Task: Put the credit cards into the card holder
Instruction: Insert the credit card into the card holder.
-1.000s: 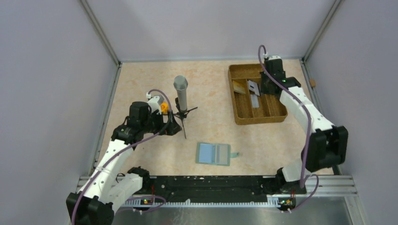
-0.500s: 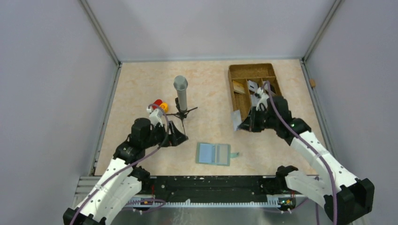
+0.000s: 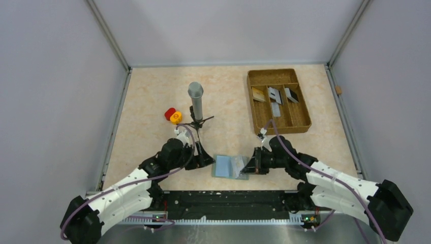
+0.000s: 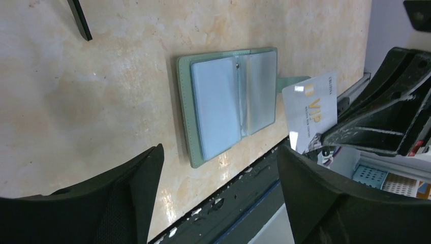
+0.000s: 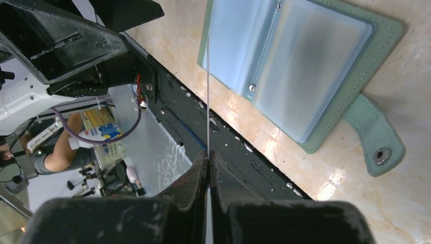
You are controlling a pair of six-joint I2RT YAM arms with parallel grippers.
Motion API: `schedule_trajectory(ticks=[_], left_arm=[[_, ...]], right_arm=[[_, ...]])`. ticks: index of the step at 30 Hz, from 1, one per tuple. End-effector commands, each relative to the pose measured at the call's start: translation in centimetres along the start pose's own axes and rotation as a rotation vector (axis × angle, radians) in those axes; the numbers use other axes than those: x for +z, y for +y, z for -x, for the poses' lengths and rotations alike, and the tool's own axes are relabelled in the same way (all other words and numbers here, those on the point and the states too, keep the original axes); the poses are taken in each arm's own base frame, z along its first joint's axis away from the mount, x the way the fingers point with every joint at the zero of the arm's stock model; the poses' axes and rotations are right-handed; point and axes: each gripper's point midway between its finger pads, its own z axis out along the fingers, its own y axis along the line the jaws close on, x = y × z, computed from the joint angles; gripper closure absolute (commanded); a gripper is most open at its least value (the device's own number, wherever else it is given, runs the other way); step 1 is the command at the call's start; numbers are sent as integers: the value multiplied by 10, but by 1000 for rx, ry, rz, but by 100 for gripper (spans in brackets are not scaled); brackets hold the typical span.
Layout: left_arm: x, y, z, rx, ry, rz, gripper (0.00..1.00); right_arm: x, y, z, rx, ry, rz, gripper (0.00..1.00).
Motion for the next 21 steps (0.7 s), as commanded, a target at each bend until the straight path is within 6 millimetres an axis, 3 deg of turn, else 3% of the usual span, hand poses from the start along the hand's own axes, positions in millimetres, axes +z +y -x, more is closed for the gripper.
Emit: schedule_trajectory(ticks=[1, 8, 21], left_arm=[[10, -8, 13, -31, -73, -42, 16], [21, 0, 7, -31, -40, -22, 28], [29, 7, 0, -27, 4, 2, 35]], right_arm=[[12, 17, 7, 71, -71, 88, 100], [25, 4, 0, 132, -81, 101, 100], [34, -6, -6, 169, -66, 97, 100]])
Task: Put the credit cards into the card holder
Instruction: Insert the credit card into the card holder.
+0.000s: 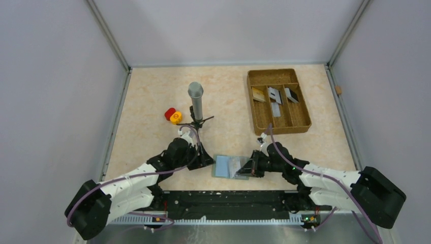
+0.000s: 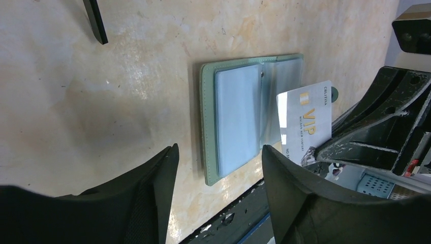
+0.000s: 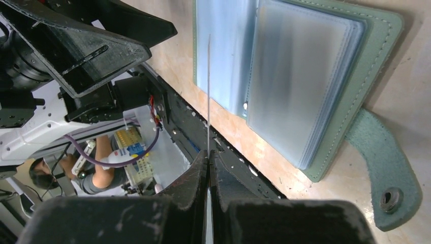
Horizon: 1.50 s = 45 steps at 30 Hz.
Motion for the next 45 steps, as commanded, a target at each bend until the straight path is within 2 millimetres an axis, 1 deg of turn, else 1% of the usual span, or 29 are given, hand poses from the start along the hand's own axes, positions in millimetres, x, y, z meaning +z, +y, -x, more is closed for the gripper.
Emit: schedule_trajectory(ticks=[1, 10, 18, 24, 34, 45], left_arm=[[2, -12, 6, 24, -20, -51, 35], [3, -10, 5, 24, -12, -46, 36], [6, -7, 1, 30, 4, -38, 37], [10, 1, -6, 23, 30, -23, 42], [13, 6, -10, 26, 43, -15, 47], [16, 12, -15, 27, 64, -2, 52]], right_arm=[[3, 7, 1, -3, -13, 39, 100], [7, -8, -4, 27, 6, -2, 100], [11, -9, -7, 35, 25, 10, 100], [14, -10, -9, 37, 35, 14, 100], [24, -18, -3, 41, 14, -13, 100], [33, -24, 11, 29, -53, -49, 100]])
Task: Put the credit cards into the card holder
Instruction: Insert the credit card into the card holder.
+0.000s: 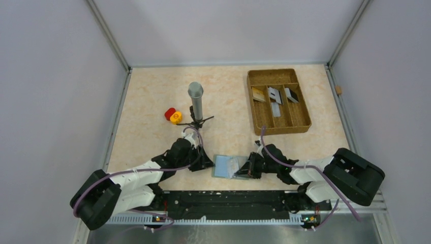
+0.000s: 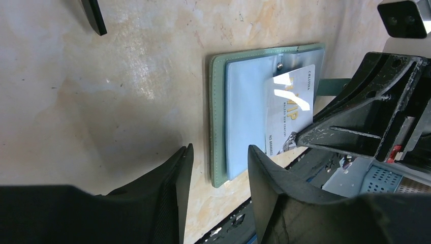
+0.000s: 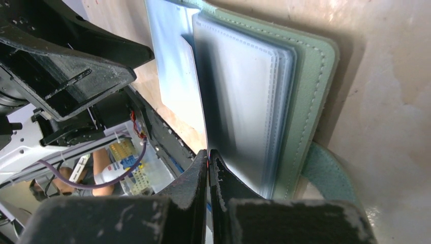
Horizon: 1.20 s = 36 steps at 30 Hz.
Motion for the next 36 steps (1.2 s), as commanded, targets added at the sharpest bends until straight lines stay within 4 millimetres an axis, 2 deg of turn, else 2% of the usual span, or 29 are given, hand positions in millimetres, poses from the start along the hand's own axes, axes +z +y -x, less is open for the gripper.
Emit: schedule_trajectory(ticks=[1, 9, 18, 25, 36], left_arm=[[3, 0, -1, 28, -1, -18, 52], [4, 1, -3, 28, 12, -18, 54], [3, 2, -6, 26, 18, -16, 58], [3, 3, -7, 24, 22, -14, 62], [2, 4, -8, 20, 23, -12, 63]], right_arm=[[7, 7, 12, -26, -63, 6, 100], [15, 12, 15, -18, -79, 33, 100], [25, 17, 5, -1, -58, 54, 100], [28, 21, 8, -2, -81, 64, 100], [34, 22, 10, 0, -98, 66, 100]])
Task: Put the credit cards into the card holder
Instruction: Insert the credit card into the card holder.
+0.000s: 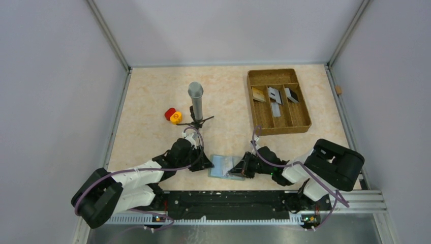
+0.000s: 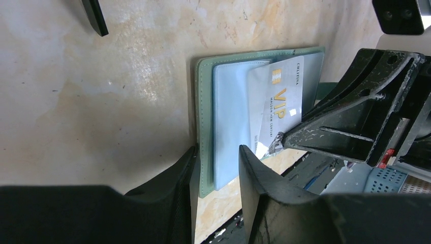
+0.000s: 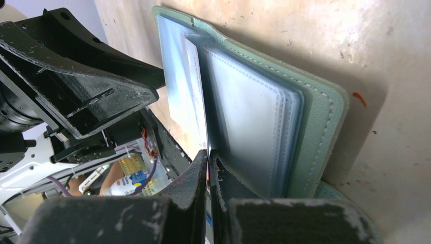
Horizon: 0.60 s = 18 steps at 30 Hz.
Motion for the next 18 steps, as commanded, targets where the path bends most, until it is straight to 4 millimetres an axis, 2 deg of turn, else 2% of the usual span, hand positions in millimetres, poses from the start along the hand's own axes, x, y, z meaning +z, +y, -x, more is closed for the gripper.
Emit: schedule_trajectory(ticks=[1, 13, 18], left_arm=[[0, 1, -5, 9, 11, -12, 63], [0, 0, -4, 7, 13, -12, 63], [-1, -2, -2, 9, 4, -15, 63]], right_arm=[[9, 9, 5, -15, -28, 18, 100], [22, 8, -6, -21, 46, -1, 100], [18, 7, -4, -43, 39, -52, 90]])
